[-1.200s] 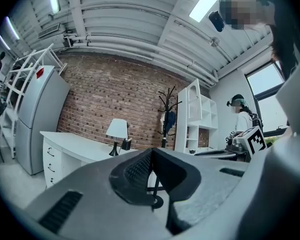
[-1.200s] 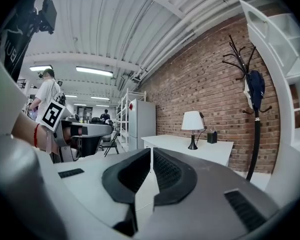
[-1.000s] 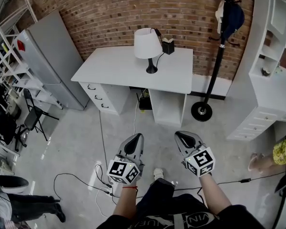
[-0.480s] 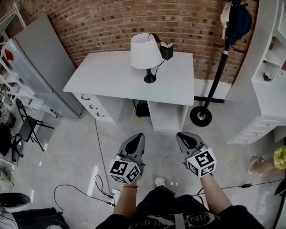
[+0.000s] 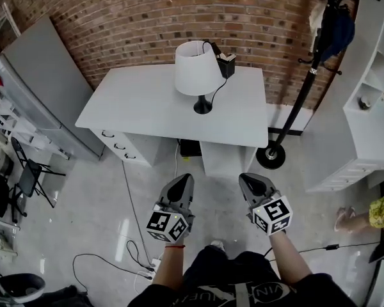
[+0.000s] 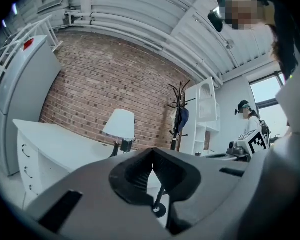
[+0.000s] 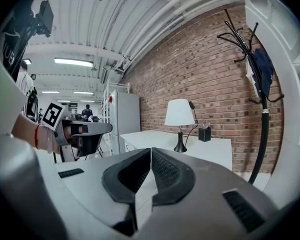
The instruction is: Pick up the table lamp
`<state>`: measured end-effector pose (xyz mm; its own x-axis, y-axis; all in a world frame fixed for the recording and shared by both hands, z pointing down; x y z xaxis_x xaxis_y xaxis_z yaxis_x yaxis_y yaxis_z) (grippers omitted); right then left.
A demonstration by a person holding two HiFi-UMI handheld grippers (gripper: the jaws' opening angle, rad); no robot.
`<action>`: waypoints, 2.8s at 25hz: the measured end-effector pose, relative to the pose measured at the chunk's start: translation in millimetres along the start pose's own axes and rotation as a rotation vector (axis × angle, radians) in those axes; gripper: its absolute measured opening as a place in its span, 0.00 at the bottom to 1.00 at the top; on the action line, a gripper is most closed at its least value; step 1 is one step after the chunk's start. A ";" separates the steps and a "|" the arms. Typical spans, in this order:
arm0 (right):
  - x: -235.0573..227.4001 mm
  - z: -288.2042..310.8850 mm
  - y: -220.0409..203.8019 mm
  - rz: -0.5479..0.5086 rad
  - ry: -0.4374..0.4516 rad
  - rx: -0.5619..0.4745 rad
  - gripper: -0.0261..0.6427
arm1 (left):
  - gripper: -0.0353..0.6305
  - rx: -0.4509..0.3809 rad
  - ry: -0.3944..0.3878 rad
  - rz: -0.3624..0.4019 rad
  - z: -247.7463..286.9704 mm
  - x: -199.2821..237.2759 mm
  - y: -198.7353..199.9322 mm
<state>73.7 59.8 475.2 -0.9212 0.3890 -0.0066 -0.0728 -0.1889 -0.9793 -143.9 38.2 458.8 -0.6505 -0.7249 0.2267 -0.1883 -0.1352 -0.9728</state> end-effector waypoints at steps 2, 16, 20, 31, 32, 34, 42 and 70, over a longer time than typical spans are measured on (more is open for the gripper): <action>-0.2 7.7 -3.0 -0.009 0.005 0.013 0.04 | 0.06 -0.010 0.006 -0.017 3.2 7.9 -2.6; -5.8 58.4 -12.8 0.029 0.037 0.052 0.04 | 0.06 0.013 0.042 -0.047 11.7 43.9 -11.2; -14.7 81.4 -11.8 0.021 0.054 0.048 0.04 | 0.06 0.021 0.045 -0.041 29.6 59.5 -11.1; -55.5 162.8 6.9 0.033 0.069 0.037 0.04 | 0.06 0.030 0.008 -0.026 106.7 111.2 1.5; -59.9 169.0 7.4 0.033 0.068 0.040 0.04 | 0.06 0.035 0.003 -0.024 112.8 114.4 1.7; -67.9 181.8 9.7 0.035 0.069 0.042 0.04 | 0.06 0.039 0.001 -0.023 123.0 122.4 3.2; -83.4 226.4 17.3 0.029 0.108 0.041 0.04 | 0.06 0.028 0.032 -0.033 151.2 154.2 8.8; -114.8 281.2 6.7 0.034 0.135 0.068 0.04 | 0.06 0.027 -0.075 -0.118 211.7 178.6 -7.8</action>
<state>71.5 -239.7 526.2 -0.8640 0.4983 -0.0715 -0.0722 -0.2633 -0.9620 -102.9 -233.2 496.7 -0.5680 -0.7513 0.3360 -0.2394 -0.2398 -0.9409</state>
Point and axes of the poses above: the fingertips, and each gripper's own axes: z forward along the fingers, x to its left, y out of its top, the point moved 6 cm from there along -z, backward along the fingers, and after that the axes turned 9 degrees about -y, right-handed, at the moved point
